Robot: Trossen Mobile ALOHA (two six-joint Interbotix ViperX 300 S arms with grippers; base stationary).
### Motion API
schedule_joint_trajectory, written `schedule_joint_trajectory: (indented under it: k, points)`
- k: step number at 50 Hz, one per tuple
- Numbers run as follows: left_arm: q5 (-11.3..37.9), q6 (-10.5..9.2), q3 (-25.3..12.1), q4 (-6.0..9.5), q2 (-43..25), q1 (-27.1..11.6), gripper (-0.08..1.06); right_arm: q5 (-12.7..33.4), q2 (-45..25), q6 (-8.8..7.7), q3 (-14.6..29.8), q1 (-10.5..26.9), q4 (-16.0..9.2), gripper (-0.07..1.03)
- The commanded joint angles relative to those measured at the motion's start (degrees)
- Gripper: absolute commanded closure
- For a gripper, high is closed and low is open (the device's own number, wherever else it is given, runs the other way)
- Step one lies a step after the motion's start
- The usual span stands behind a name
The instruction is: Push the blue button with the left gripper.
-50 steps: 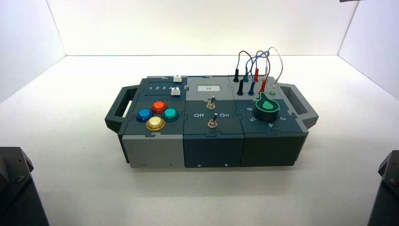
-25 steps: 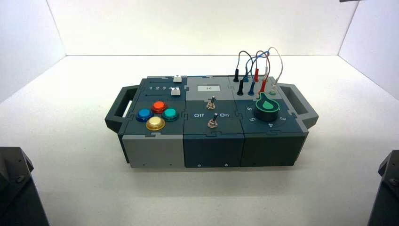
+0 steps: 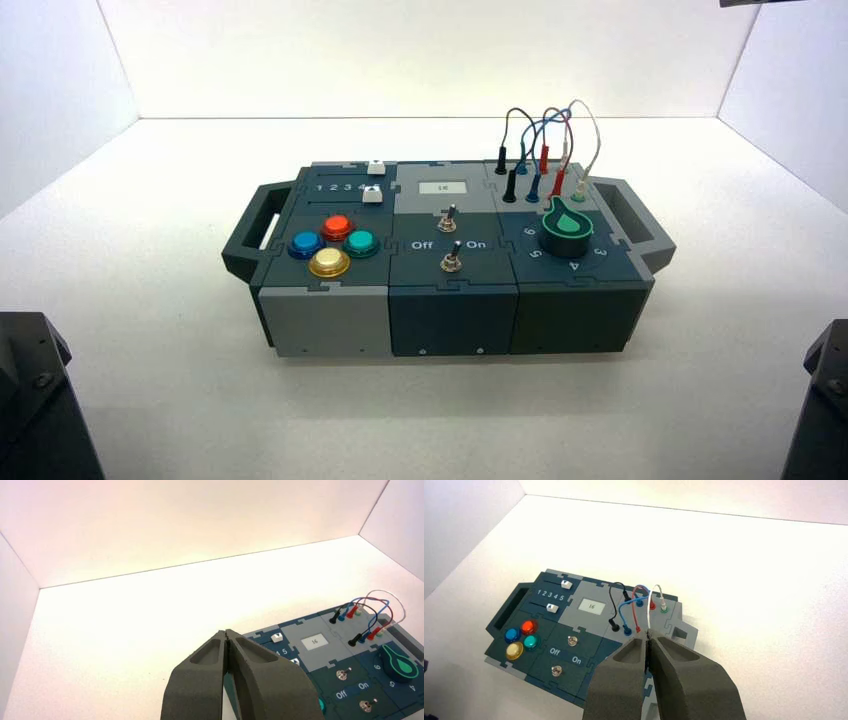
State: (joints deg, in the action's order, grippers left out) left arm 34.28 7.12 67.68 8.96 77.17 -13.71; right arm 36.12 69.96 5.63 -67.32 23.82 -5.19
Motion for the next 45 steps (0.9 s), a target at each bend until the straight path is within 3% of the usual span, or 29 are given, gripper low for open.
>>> schedule_joint_trajectory:
  k: [1,45]
  points:
    - [-0.4,0.18,-0.8,0.09,-0.9,0.2,1.01,-0.5,-0.8,0.26,1.8,0.2,-0.3,0.99]
    - [-0.4,0.18,-0.9,0.09,-2.0,0.1,1.01,-0.5,-0.8,0.26,1.8,0.1,-0.3,0.99]
